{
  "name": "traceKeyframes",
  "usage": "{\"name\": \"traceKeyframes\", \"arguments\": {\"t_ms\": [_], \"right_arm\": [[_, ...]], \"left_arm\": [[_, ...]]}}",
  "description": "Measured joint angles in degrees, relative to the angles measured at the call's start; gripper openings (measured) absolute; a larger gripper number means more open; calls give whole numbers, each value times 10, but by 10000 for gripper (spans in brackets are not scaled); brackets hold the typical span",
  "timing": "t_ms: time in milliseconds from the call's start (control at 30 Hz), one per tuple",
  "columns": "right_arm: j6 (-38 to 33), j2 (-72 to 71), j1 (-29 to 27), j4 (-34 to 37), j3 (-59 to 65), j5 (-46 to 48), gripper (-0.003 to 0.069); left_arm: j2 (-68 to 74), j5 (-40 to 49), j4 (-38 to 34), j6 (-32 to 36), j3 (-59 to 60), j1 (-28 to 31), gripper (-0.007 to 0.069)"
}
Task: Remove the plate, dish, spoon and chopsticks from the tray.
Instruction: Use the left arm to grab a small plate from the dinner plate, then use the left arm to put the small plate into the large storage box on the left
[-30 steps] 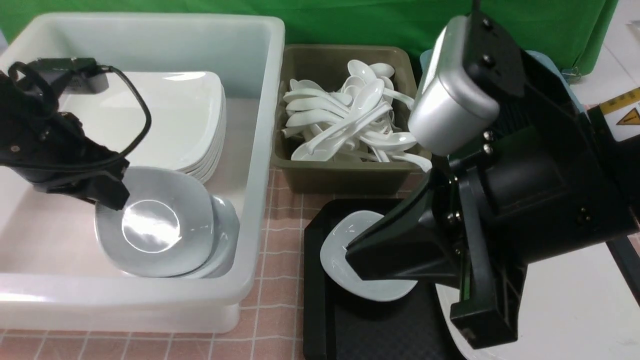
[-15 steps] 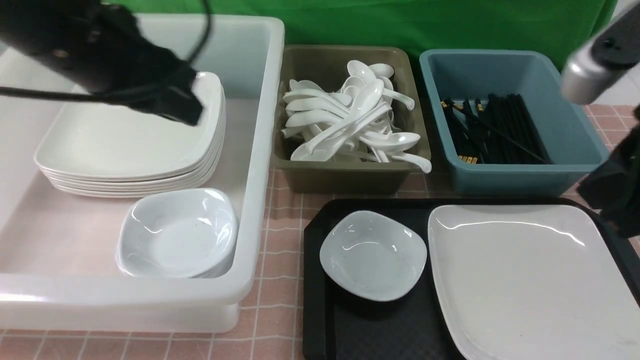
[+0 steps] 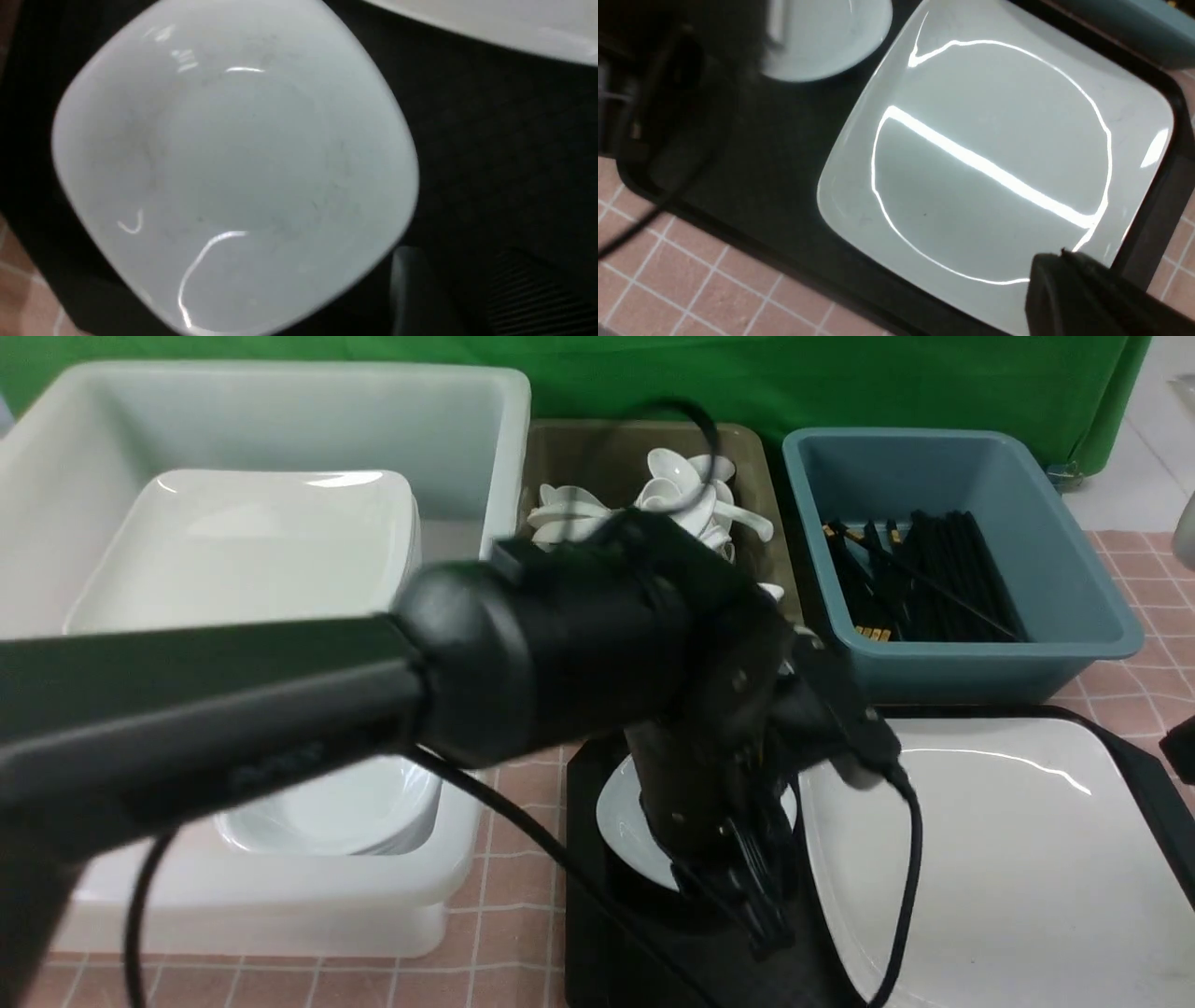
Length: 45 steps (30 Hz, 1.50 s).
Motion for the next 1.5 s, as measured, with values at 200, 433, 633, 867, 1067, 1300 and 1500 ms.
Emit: {"name": "traceKeyframes", "arguments": {"t_ms": [200,433,633,867,1067,1300,1500], "right_arm": [[-3,-1,0,2,1,0,30],[-3,-1,0,4,1,-1,30],[-4,-1,0,5,1,-1,30],[-5,-2,0,26,-15,15,30],[-27,-25,0,101,-77,43,30],[-109,-25,7,261,-141,46,30],[-121,14,71,305,-176,34,30]], "left_arm": [[46,-26,33,0,0,-7,479],[79,-82,46,-29,0,8,520],[85,-86,44,-48,-1,22,258],[81,-30,23,-47,-42,22,154],[50,85,-5,-76,-130,23,40],[-66,151,9,-80,-234,57,16],[-165,165,31,-99,-235,135,16]]}}
